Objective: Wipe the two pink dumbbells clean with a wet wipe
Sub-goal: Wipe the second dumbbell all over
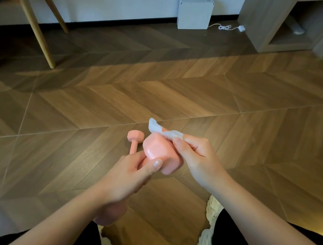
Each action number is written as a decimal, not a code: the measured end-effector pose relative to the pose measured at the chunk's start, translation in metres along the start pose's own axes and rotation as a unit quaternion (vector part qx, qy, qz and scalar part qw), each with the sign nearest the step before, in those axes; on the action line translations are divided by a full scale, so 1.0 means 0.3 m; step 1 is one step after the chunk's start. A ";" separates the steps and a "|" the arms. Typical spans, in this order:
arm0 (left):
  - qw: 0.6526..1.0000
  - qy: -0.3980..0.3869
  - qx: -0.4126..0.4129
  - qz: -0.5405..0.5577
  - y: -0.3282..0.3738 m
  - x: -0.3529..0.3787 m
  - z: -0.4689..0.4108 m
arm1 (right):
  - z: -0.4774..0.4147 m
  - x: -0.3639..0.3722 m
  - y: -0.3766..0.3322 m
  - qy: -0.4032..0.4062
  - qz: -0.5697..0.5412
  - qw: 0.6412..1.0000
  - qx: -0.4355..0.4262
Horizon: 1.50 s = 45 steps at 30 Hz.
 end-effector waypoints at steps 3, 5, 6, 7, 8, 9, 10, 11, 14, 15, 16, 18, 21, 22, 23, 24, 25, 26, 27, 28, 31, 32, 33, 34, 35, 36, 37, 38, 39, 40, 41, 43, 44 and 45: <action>0.999 0.000 -0.012 0.038 0.001 0.008 0.000 | 0.017 0.008 -0.005 -0.020 0.007 1.000 -0.021; 0.999 0.006 -0.011 0.039 0.001 0.006 -0.001 | 0.020 0.013 -0.005 -0.030 0.010 0.999 -0.028; 0.999 0.006 -0.007 0.036 0.000 0.007 -0.001 | 0.012 0.010 -0.005 -0.020 0.016 0.999 -0.019; 0.999 0.005 -0.003 0.033 0.000 0.009 0.001 | 0.003 0.005 -0.008 -0.008 0.023 1.000 -0.009; 0.999 0.003 -0.001 0.033 0.000 0.011 0.002 | -0.001 0.002 -0.011 -0.002 0.026 1.000 -0.003; 0.999 0.003 -0.004 0.037 0.000 0.013 0.002 | 0.003 0.002 -0.015 -0.004 0.027 1.000 -0.008; 0.999 0.005 -0.009 0.044 0.000 0.015 0.000 | 0.012 0.004 -0.018 -0.012 0.027 0.999 -0.022; 0.998 0.009 -0.014 0.056 -0.001 0.013 -0.004 | 0.022 0.007 -0.021 -0.021 0.029 0.999 -0.036; 0.996 0.014 -0.023 0.089 -0.008 0.013 -0.009 | 0.016 -0.001 -0.021 -0.002 0.038 0.999 -0.028; 0.995 0.014 -0.024 0.097 -0.010 0.017 -0.009 | 0.006 -0.006 -0.023 0.006 0.048 0.999 -0.024; 0.994 0.016 -0.026 0.105 -0.011 0.022 -0.009 | 0.002 -0.006 -0.025 0.007 0.058 0.998 -0.025; 0.992 0.027 -0.034 0.121 -0.011 0.026 -0.008 | 0.008 0.003 -0.029 0.001 0.073 0.996 -0.050; 0.991 0.039 -0.035 0.126 -0.007 0.026 -0.012 | 0.006 0.000 -0.031 0.005 0.086 0.995 -0.053; 0.990 0.040 -0.035 0.127 -0.004 0.028 -0.012 | -0.001 -0.002 -0.032 0.010 0.092 0.995 -0.046; 0.989 0.039 -0.038 0.135 -0.003 0.031 -0.012 | -0.005 -0.002 -0.033 0.011 0.097 0.994 -0.044; 0.987 0.038 -0.044 0.147 -0.002 0.032 -0.011 | -0.003 0.000 -0.033 0.010 0.098 0.994 -0.052; 0.986 0.039 -0.050 0.157 -0.003 0.030 -0.011 | 0.006 0.003 -0.032 0.008 0.094 0.993 -0.067; 0.984 0.044 -0.052 0.165 -0.002 0.027 -0.013 | 0.014 0.005 -0.032 0.006 0.089 0.993 -0.079; 0.983 0.050 -0.052 0.168 0.000 0.022 -0.013 | 0.017 0.005 -0.031 0.006 0.088 0.993 -0.082; 0.983 0.055 -0.051 0.169 0.002 0.020 -0.013 | 0.014 0.003 -0.031 0.011 0.090 0.993 -0.074; 0.983 0.058 -0.048 0.168 0.007 0.023 -0.014 | -0.002 -0.001 -0.033 0.022 0.119 0.990 -0.065; 0.983 0.057 -0.050 0.167 0.007 0.025 -0.015 | 0.002 0.002 -0.033 0.021 0.126 0.989 -0.079; 0.983 0.058 -0.050 0.170 0.010 0.022 -0.014 | 0.007 0.004 -0.032 0.018 0.127 0.988 -0.092; 0.982 0.058 -0.048 0.172 0.015 0.020 -0.013 | 0.009 0.005 -0.034 0.017 0.121 0.988 -0.094; 0.982 0.058 -0.046 0.174 0.019 0.017 -0.012 | 0.006 0.004 -0.035 0.019 0.115 0.990 -0.086; 0.982 0.057 -0.044 0.176 0.021 0.016 -0.012 | 0.001 0.002 -0.037 0.025 0.116 0.990 -0.073; 0.981 0.054 -0.044 0.179 0.022 0.017 -0.012 | -0.003 0.000 -0.041 0.033 0.122 0.990 -0.068; 0.981 0.052 -0.046 0.182 0.025 0.018 -0.012 | -0.003 0.001 -0.045 0.037 0.132 0.987 -0.078; 0.981 0.050 -0.046 0.184 0.028 0.018 -0.012 | 0.002 0.002 -0.046 0.034 0.137 0.986 -0.093; 0.981 0.050 -0.044 0.184 0.030 0.016 -0.013 | 0.007 0.002 -0.045 0.030 0.136 0.985 -0.106; 0.981 0.053 -0.040 0.183 0.033 0.011 -0.013 | 0.008 0.001 -0.043 0.026 0.130 0.985 -0.115; 0.980 0.054 -0.032 0.188 0.035 0.009 -0.010 | -0.002 -0.002 -0.043 0.027 0.128 0.986 -0.107; 0.980 0.052 -0.030 0.191 0.036 0.011 -0.009 | -0.007 -0.003 -0.044 0.031 0.135 0.985 -0.104; 0.980 0.052 -0.030 0.192 0.037 0.013 -0.009 | -0.006 -0.004 -0.045 0.035 0.141 0.983 -0.115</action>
Point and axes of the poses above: each hand's wrist, its own z-axis away from the middle knuckle, its own x-axis out of the palm, y = z × x, the point moved 2 cm from there along -z, towards the middle knuckle, and after that the axes turned 7 degrees about -x, right-handed, at the moved point
